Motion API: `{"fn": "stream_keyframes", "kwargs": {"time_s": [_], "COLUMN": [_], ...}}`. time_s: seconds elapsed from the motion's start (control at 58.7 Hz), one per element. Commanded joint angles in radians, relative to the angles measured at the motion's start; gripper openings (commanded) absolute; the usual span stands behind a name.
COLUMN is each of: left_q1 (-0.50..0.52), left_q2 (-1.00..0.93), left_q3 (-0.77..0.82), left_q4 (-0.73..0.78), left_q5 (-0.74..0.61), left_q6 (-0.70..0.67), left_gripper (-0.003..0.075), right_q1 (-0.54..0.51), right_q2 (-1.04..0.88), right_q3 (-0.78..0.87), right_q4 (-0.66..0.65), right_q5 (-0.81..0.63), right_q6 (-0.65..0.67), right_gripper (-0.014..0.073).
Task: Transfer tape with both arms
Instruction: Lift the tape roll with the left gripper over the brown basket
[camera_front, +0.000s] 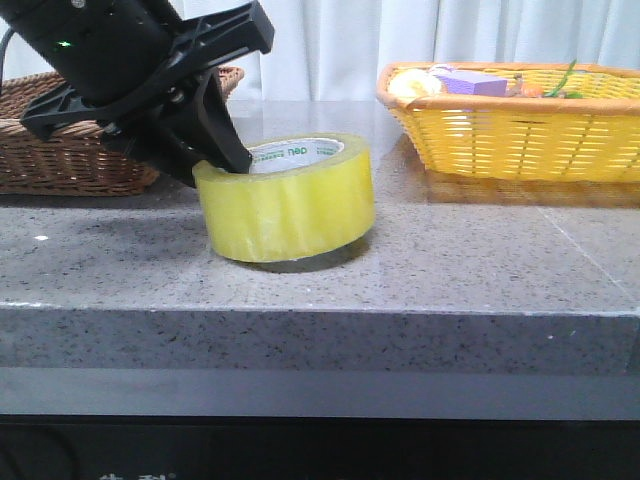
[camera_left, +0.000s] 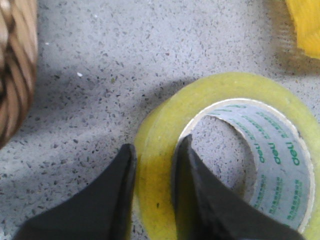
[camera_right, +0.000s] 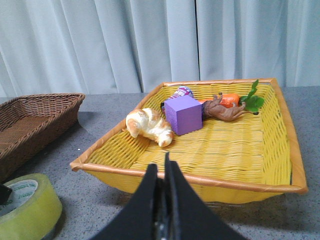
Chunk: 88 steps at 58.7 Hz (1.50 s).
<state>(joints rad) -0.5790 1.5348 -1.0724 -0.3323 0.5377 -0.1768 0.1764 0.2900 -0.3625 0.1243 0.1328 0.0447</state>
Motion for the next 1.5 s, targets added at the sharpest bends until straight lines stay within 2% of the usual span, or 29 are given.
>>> {"fn": "stream_keyframes", "kwargs": {"time_s": [0.0,0.392,0.545,0.63,0.817,1.039,1.175,1.482], "left_q1": [-0.011,-0.013,0.000,0.043,0.201,0.390,0.431,0.436], "left_q2": [-0.053,-0.264,-0.319,-0.321,-0.300,-0.216,-0.138,0.020], "left_q3": [-0.028,-0.037,-0.095,-0.161,-0.275,-0.299,-0.299,-0.299], "left_q4": [-0.032,-0.021,0.098,0.141,0.250,0.372,0.401,0.407], "left_q5": [-0.043,-0.065,-0.101,-0.060,-0.002,0.049,0.039,0.053], "left_q6": [-0.009,-0.008,-0.008,-0.008,-0.008,-0.008,-0.008,-0.008], "left_gripper": [-0.0020,-0.0020,-0.0020,-0.0020,-0.0020,-0.0020,-0.0020,-0.0017], "right_q1": [-0.004,-0.004,-0.004,-0.004,-0.004,-0.004,-0.004,-0.004], "right_q2": [0.007,0.007,0.007,0.007,0.007,0.007,0.007,0.007], "right_q3": [-0.024,-0.024,-0.024,-0.024,-0.024,-0.024,-0.024,-0.024], "right_q4": [-0.012,-0.012,-0.012,-0.012,-0.012,-0.012,-0.012,-0.012], "right_q5": [-0.089,-0.088,-0.088,-0.087,-0.086,-0.084,-0.075,-0.073], "right_q6": [-0.004,-0.004,-0.004,-0.004,-0.004,-0.004,-0.004,-0.004], "right_gripper": [-0.0090,-0.0090,-0.0090,-0.0090,-0.0090,-0.0090,-0.0090,-0.0090]}}
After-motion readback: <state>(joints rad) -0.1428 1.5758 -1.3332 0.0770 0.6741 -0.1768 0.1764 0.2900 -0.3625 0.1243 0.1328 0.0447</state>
